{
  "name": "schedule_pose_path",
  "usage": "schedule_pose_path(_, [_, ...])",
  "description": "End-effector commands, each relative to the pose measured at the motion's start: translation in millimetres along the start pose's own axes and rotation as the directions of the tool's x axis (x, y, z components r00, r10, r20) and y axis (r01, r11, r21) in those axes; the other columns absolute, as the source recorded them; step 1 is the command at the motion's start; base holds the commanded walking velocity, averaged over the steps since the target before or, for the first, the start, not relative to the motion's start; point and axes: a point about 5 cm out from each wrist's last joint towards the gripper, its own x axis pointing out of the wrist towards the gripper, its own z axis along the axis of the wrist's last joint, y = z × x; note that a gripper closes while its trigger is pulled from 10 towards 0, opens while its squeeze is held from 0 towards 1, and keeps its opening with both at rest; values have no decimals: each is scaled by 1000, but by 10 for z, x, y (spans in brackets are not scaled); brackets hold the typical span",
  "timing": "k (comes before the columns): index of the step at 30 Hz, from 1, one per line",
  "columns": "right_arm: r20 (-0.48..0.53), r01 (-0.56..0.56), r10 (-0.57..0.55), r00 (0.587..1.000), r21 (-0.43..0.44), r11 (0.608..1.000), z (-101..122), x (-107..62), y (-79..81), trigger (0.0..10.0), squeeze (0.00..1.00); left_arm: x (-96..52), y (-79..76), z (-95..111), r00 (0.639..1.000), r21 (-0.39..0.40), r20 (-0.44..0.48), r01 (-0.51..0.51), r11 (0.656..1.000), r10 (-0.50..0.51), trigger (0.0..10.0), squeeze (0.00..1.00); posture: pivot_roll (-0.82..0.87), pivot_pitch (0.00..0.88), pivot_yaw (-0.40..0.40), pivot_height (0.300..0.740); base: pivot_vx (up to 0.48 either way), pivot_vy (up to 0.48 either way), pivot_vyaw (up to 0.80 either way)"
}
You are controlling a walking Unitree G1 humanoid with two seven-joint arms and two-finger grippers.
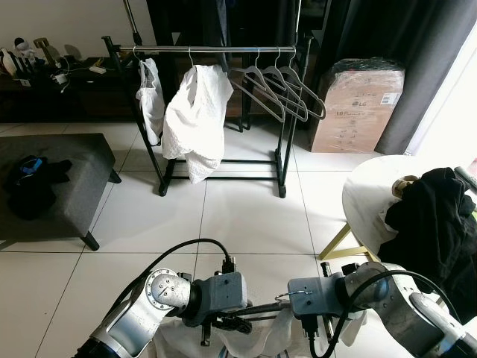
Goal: Hang hanger
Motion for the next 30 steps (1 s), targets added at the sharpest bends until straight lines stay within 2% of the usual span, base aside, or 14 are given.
schedule_pose_path(1, [16,13,-13,1000,-8,1000,23,-38,-23,0,0,-11,-4,-33,999,7,-40,10,1000,-9,0,0,-91,121,3,740,0,0,0])
schedule_pose_path(19, [8,6,-6,1000,-2,1000,-4,-20,-12,0,0,-21,7,-38,999,4,-52,-7,1000,7,0,0,-87,120,2,740,0,0,0])
schedule_pose_path(25, [13,12,-12,1000,10,1000,-8,0,-15,78,0,-40,46,-52,997,15,-60,-55,998,55,0,0,-86,120,1,740,0,0,0])
schedule_pose_path(26, [12,20,-20,1000,12,1000,-12,5,-23,3725,0,-42,52,-53,996,15,-59,-64,998,65,0,0,-86,121,1,740,0,0,0])
schedule_pose_path(27, [8,33,-34,999,21,999,-25,12,-35,6039,0,-42,60,-51,995,13,-54,-77,997,78,0,0,-86,121,1,740,0,0,0])
schedule_pose_path(28, [7,30,-30,1000,22,999,-30,16,-33,10000,0,-42,65,-49,995,11,-50,-85,996,85,0,0,-86,121,1,740,0,0,0])
schedule_pose_path(30, [7,24,-24,1000,20,1000,-34,21,-27,10000,0,-40,69,-46,995,11,-47,-91,996,92,0,0,-86,120,1,740,0,0,0])
